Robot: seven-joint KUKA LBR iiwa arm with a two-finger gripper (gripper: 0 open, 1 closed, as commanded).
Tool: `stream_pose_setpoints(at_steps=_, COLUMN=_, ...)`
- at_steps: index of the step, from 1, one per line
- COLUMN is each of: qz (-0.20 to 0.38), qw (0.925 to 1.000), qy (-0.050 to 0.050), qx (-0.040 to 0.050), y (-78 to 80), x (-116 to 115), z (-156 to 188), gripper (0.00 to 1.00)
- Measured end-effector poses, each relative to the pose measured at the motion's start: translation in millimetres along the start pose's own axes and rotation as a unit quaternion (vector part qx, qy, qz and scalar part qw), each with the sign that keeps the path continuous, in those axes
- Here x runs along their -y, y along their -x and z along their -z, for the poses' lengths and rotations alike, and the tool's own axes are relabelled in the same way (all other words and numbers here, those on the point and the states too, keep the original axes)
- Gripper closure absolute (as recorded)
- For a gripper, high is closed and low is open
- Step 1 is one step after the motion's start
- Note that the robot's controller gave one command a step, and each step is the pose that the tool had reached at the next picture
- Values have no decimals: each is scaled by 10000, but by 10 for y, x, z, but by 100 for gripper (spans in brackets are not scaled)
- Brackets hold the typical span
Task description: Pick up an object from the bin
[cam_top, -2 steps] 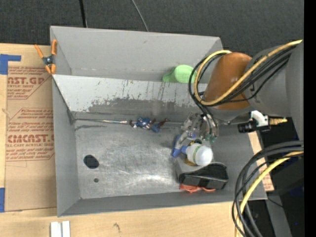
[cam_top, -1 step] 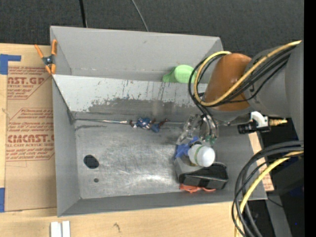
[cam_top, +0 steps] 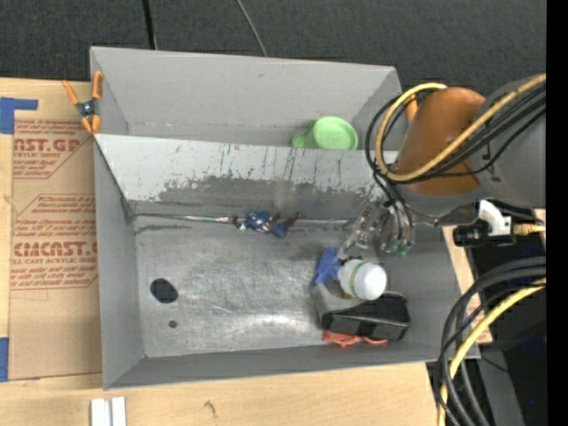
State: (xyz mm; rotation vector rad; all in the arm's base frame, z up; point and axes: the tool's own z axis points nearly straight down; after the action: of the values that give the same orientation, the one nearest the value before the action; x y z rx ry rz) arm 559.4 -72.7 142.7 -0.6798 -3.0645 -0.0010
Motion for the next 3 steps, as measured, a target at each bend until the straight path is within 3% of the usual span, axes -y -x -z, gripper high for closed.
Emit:
stream_pose_setpoints(at_steps=1, qz=501, qw=9987, qy=11, qx=67, y=-96, x=382, z=-56, gripper=100)
stream_pose_setpoints(at_steps=2, qz=1651, qw=9863, qy=-8, qx=-36, y=-161, x=542, z=230, gripper=100)
stream_pose_setpoints(at_steps=3, qz=743, qw=9972, qy=4, qx=20, y=-93, x=334, z=264, gripper=0)
